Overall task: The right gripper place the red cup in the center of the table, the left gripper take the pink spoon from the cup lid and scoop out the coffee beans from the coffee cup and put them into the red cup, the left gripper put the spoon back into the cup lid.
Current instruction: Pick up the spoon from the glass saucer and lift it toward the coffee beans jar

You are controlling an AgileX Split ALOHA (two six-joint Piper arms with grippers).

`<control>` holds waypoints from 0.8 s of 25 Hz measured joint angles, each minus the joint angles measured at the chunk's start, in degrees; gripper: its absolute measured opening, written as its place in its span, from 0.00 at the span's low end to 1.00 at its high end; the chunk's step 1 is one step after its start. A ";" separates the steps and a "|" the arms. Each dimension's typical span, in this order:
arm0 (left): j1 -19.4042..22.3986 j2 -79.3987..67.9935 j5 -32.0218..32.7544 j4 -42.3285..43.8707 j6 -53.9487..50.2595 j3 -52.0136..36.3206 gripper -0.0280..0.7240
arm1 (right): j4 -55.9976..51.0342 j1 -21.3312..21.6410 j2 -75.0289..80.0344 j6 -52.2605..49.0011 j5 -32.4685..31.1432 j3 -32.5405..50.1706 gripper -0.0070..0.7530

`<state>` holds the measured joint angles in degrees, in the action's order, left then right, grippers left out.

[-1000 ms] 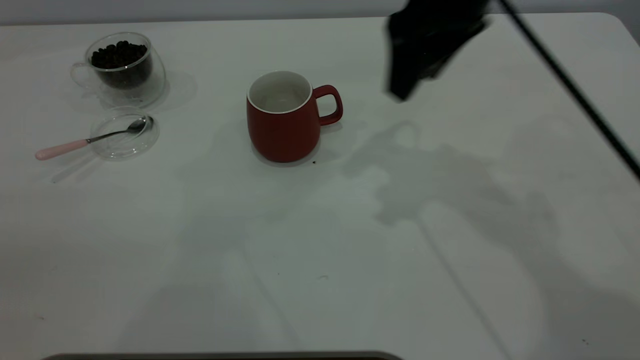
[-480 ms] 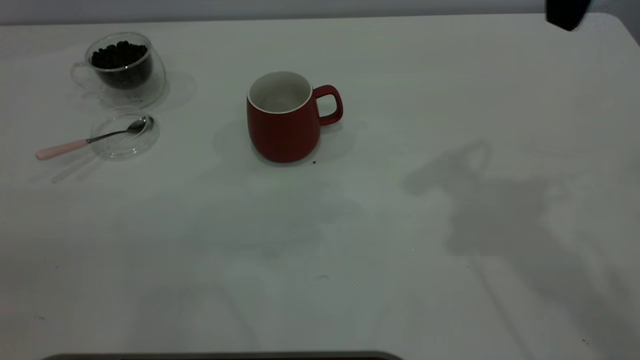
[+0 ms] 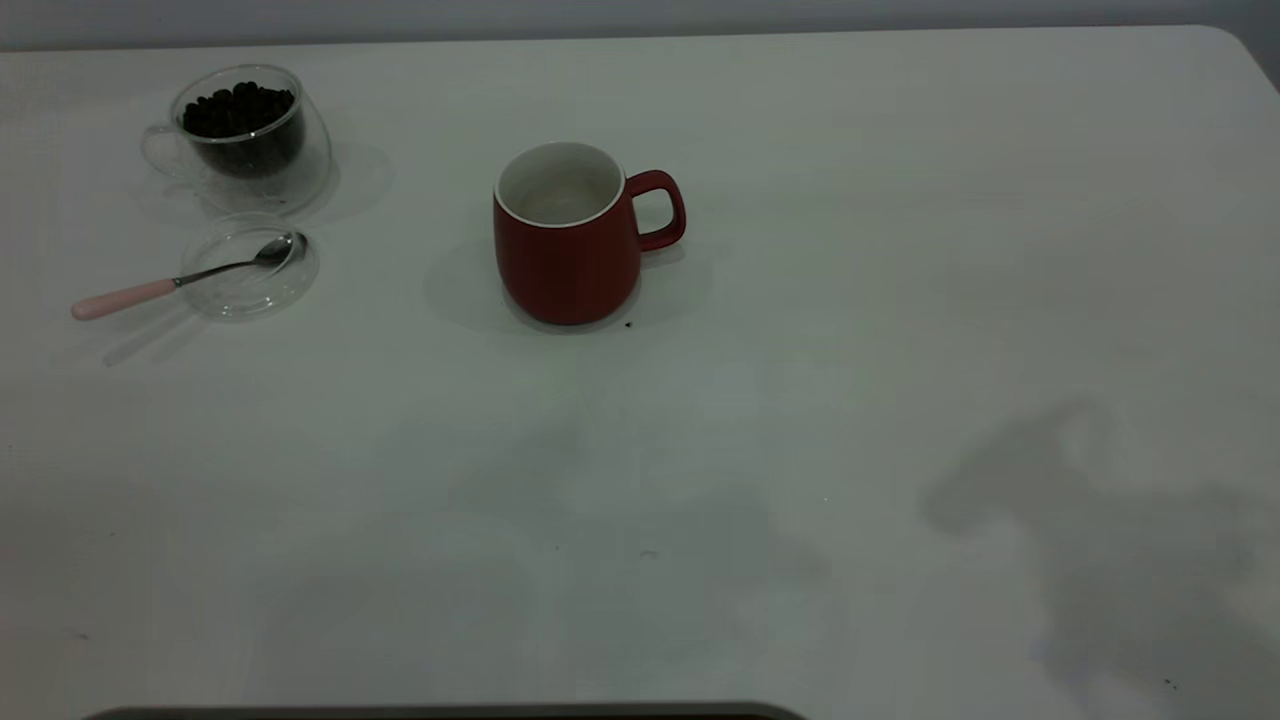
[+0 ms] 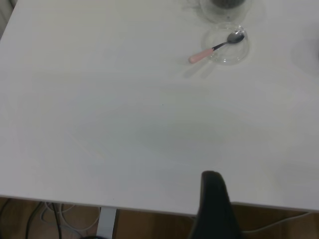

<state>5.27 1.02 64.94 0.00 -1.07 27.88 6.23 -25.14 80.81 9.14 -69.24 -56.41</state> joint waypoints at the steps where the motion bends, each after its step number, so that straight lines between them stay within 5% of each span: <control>1: 0.00 0.00 0.00 0.00 0.00 0.00 0.82 | 0.16 0.00 -1.75 0.00 -0.05 1.22 0.78; 10: 0.00 0.00 0.00 0.00 0.00 0.00 0.82 | 0.62 0.49 -24.69 -4.95 -0.54 11.72 0.78; 20: 0.00 0.00 0.00 0.00 0.17 0.00 0.82 | -2.03 16.47 -51.72 -9.14 1.79 21.71 0.78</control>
<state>5.27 1.02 64.94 0.00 -0.90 27.88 4.20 -8.67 29.09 0.00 -67.45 -34.70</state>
